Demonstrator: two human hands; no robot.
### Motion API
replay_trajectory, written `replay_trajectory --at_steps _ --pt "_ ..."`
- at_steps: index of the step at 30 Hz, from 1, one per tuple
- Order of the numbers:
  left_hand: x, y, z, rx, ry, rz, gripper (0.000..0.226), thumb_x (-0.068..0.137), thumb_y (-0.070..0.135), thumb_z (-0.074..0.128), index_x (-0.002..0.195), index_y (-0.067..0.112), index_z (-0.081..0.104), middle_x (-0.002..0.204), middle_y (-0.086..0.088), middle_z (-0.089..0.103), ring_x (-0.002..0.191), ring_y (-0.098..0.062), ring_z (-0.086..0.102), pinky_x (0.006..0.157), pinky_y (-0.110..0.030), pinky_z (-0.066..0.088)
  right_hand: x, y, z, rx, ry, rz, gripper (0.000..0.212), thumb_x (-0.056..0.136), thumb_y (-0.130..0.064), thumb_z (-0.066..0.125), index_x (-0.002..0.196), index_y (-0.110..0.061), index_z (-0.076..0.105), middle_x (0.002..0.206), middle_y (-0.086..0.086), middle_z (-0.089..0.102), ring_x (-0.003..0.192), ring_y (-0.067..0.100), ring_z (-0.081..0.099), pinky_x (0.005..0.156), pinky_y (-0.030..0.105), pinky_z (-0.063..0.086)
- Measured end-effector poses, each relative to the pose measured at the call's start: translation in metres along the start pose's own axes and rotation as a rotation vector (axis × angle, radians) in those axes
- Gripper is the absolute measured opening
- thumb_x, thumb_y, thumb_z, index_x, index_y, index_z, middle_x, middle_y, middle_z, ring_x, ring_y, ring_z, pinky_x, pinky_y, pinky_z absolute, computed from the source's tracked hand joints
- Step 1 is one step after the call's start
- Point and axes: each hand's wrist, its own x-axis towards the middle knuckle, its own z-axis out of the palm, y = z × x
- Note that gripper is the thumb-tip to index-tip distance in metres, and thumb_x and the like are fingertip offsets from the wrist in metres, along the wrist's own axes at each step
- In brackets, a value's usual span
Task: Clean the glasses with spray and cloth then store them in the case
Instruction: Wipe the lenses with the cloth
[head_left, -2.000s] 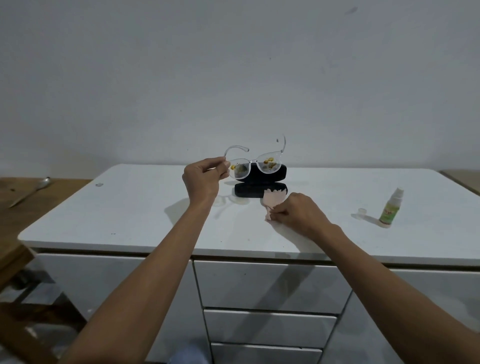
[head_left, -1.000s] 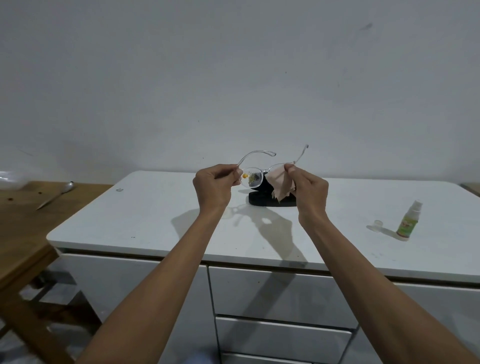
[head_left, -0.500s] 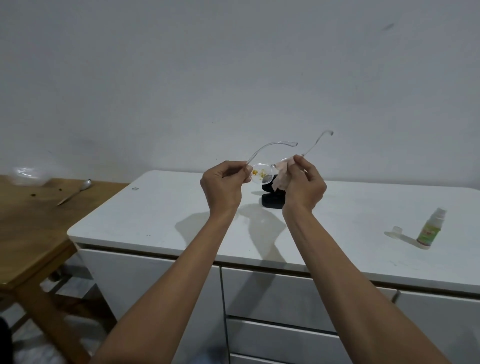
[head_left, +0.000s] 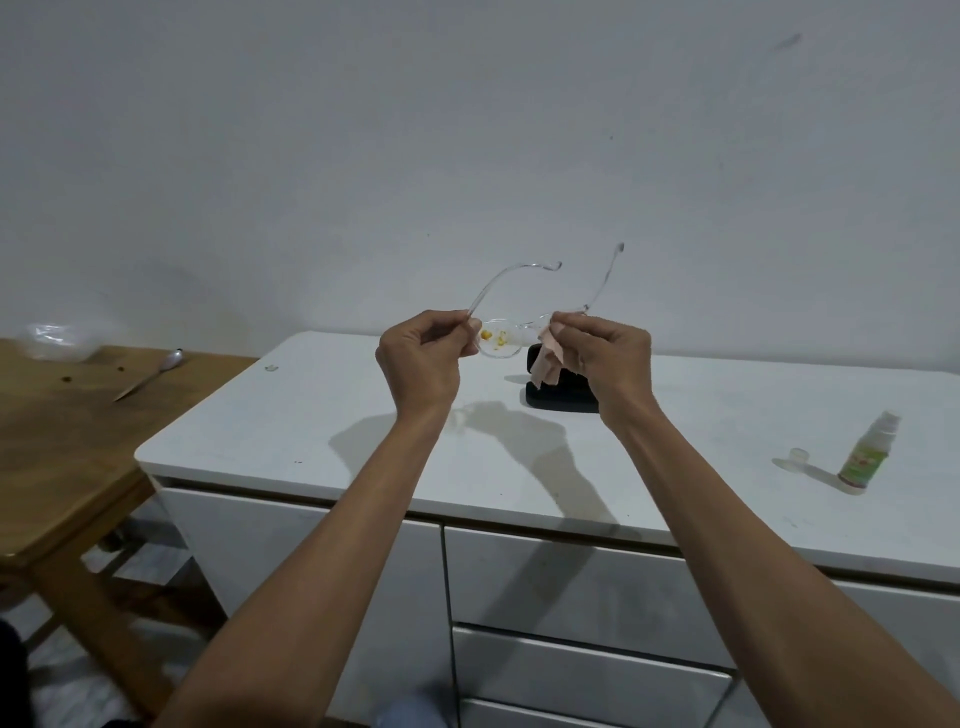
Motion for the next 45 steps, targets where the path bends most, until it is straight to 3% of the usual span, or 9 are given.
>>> replay_trajectory --at_steps 5,11,19,21,25,31,37,41,45 --pt "0.004 0.003 -0.006 -0.018 -0.061 -0.050 0.012 0.078 -0.003 0.083 0.085 0.005 0.079 0.071 -0.010 0.076 0.067 -0.023 0.074 0.075 -0.040 0.063 -0.002 -0.002 -0.016 -0.101 0.004 -0.011 0.014 0.086 -0.001 0.075 0.082 -0.013 0.082 0.076 0.000 0.079 0.071 0.011 0.072 0.068 0.023 0.054" --pt "0.001 0.013 0.000 -0.018 -0.113 0.015 0.013 0.079 -0.003 0.083 0.084 0.008 0.079 0.068 -0.006 0.076 0.066 -0.027 0.074 0.073 -0.038 0.063 0.001 -0.001 -0.003 0.014 0.284 -0.068 0.008 0.081 -0.013 0.079 0.083 -0.019 0.083 0.086 0.004 0.080 0.088 0.017 0.075 0.095 0.044 0.061" --pt "-0.022 0.022 0.027 0.021 -0.093 0.204 0.007 0.080 0.001 0.082 0.083 0.006 0.080 0.069 -0.009 0.075 0.064 -0.022 0.071 0.072 -0.043 0.065 0.017 -0.012 0.033 0.443 0.562 -0.068 0.013 0.085 0.001 0.077 0.083 -0.012 0.080 0.095 -0.001 0.079 0.097 0.023 0.076 0.081 0.038 0.064" --pt "-0.025 0.022 0.032 0.023 -0.084 0.229 0.005 0.080 0.001 0.082 0.084 0.003 0.079 0.069 -0.008 0.075 0.062 -0.021 0.071 0.072 -0.047 0.064 0.017 -0.016 0.037 0.513 0.531 -0.053 0.008 0.089 0.005 0.073 0.092 -0.002 0.075 0.096 0.001 0.074 0.087 0.018 0.073 0.067 0.025 0.061" --pt "-0.021 0.019 0.030 0.034 -0.051 0.229 0.005 0.080 0.002 0.083 0.083 0.005 0.079 0.067 -0.006 0.074 0.060 -0.020 0.071 0.071 -0.049 0.064 0.020 -0.018 0.028 0.427 0.359 0.003 0.011 0.087 0.007 0.074 0.088 -0.004 0.075 0.077 0.002 0.070 0.070 0.019 0.064 0.067 0.027 0.060" --pt "-0.010 0.013 0.014 -0.013 -0.031 0.146 0.011 0.079 -0.002 0.082 0.082 0.008 0.079 0.063 -0.003 0.073 0.060 -0.024 0.068 0.069 -0.043 0.065 0.020 -0.024 0.003 0.028 0.026 0.028 0.010 0.088 0.005 0.073 0.090 -0.003 0.079 0.071 0.005 0.068 0.053 0.014 0.057 0.090 0.045 0.061" --pt "0.007 0.013 -0.004 -0.003 -0.074 0.057 0.014 0.079 -0.004 0.082 0.082 0.009 0.079 0.069 -0.007 0.075 0.066 -0.025 0.073 0.073 -0.043 0.064 0.010 -0.021 -0.021 -0.178 -0.300 0.012 0.015 0.089 0.000 0.072 0.088 0.015 0.071 0.080 0.031 0.070 0.067 0.039 0.066 0.073 0.044 0.051" --pt "0.009 0.015 -0.009 0.023 -0.112 0.048 0.017 0.079 -0.004 0.082 0.080 0.012 0.078 0.069 -0.008 0.075 0.065 -0.025 0.073 0.073 -0.042 0.065 0.005 -0.019 -0.030 -0.234 -0.268 0.024 0.008 0.089 -0.003 0.074 0.088 0.004 0.077 0.078 0.024 0.074 0.066 0.027 0.064 0.059 0.031 0.045" --pt "0.003 0.012 -0.006 0.042 -0.103 0.054 0.019 0.080 -0.003 0.081 0.077 0.016 0.078 0.065 -0.002 0.075 0.065 -0.024 0.073 0.074 -0.043 0.065 0.004 -0.009 -0.020 -0.122 0.009 0.022 0.004 0.086 -0.004 0.077 0.086 -0.006 0.080 0.072 0.011 0.072 0.060 0.018 0.060 0.058 0.030 0.045"
